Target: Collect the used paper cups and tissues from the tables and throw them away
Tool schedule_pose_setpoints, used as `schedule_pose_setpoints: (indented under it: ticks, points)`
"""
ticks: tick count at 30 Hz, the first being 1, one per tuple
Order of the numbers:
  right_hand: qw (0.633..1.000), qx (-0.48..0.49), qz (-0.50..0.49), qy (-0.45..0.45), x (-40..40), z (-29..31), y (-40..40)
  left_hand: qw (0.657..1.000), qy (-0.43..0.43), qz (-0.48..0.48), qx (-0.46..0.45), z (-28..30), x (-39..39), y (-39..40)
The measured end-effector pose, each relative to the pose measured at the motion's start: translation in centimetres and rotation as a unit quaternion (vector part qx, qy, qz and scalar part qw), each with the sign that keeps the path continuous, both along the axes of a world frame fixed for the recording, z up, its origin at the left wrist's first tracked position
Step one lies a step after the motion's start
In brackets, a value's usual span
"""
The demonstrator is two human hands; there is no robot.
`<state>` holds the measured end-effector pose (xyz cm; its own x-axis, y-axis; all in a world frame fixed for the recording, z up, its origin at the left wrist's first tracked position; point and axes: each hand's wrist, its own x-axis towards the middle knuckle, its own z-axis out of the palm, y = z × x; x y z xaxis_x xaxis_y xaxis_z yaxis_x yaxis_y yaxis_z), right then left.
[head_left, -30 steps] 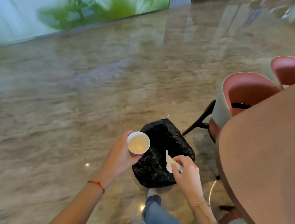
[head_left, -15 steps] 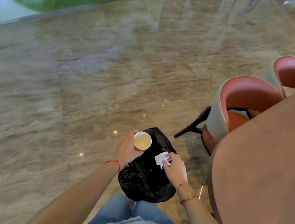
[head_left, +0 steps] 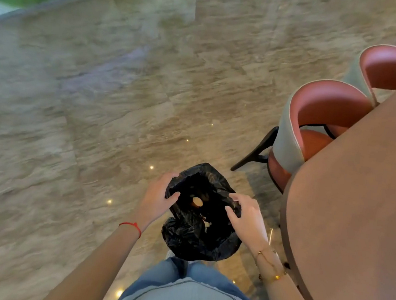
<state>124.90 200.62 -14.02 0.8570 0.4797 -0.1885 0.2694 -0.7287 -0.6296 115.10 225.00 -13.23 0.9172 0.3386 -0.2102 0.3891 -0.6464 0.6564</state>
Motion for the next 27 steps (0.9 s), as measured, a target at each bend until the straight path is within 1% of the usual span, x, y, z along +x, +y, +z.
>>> schedule_pose_setpoints:
  ticks: [4, 7, 12, 16, 21, 27]
  points:
    - [0.999, 0.013, -0.002, -0.048, -0.8, 2.1, -1.0, 0.998, -0.015, -0.02, 0.059, 2.3, -2.0, -0.3]
    - [0.998, 0.017, -0.005, -0.058, -1.5, 3.1, -2.1, 0.997, -0.015, -0.021, 0.072, 3.3, -3.6, -0.9]
    - [0.996, 0.015, -0.021, -0.083, -3.1, 4.2, -4.4, 0.995, -0.04, -0.024, 0.092, 4.7, -5.5, -2.4]
    - [0.993, 0.012, -0.064, -0.097, -5.8, 5.0, -6.5, 0.992, -0.04, -0.04, 0.112, 5.6, -7.0, -3.6]
    - [0.986, -0.008, -0.126, -0.11, -11.4, 5.3, -8.5, 0.987, -0.059, -0.096, 0.116, 6.3, -9.4, -4.4]
    - [0.965, 0.003, -0.238, -0.108, -23.0, 5.6, -9.6, 0.974, -0.072, -0.187, 0.105, 7.5, -14.8, -4.9]
